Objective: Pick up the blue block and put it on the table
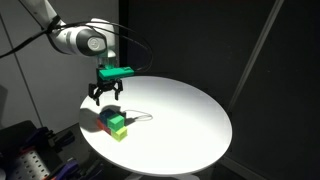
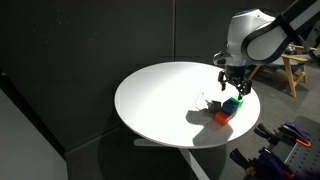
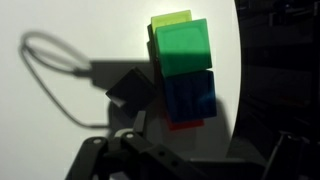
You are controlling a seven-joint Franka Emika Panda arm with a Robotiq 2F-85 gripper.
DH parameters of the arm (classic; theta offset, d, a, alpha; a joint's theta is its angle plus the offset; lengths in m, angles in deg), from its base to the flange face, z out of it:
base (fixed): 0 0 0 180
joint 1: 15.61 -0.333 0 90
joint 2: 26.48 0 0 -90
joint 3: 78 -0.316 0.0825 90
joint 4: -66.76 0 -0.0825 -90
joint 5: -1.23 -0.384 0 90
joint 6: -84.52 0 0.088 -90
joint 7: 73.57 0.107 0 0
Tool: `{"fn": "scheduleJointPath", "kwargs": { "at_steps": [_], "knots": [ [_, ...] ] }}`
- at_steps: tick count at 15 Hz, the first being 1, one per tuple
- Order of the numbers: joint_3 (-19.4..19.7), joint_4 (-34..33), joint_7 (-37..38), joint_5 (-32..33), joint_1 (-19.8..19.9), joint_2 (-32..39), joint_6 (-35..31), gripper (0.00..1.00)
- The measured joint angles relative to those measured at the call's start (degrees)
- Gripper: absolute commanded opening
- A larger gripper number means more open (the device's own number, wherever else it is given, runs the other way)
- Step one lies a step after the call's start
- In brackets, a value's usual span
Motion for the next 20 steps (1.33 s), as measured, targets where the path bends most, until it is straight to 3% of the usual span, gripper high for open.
{"fn": "scheduleJointPath", "kwargs": {
  "at_steps": [20],
  "knots": [
    [0.0, 0.0, -0.1, 0.0, 1.5, 3.6, -2.8, 1.00]
  ]
}}
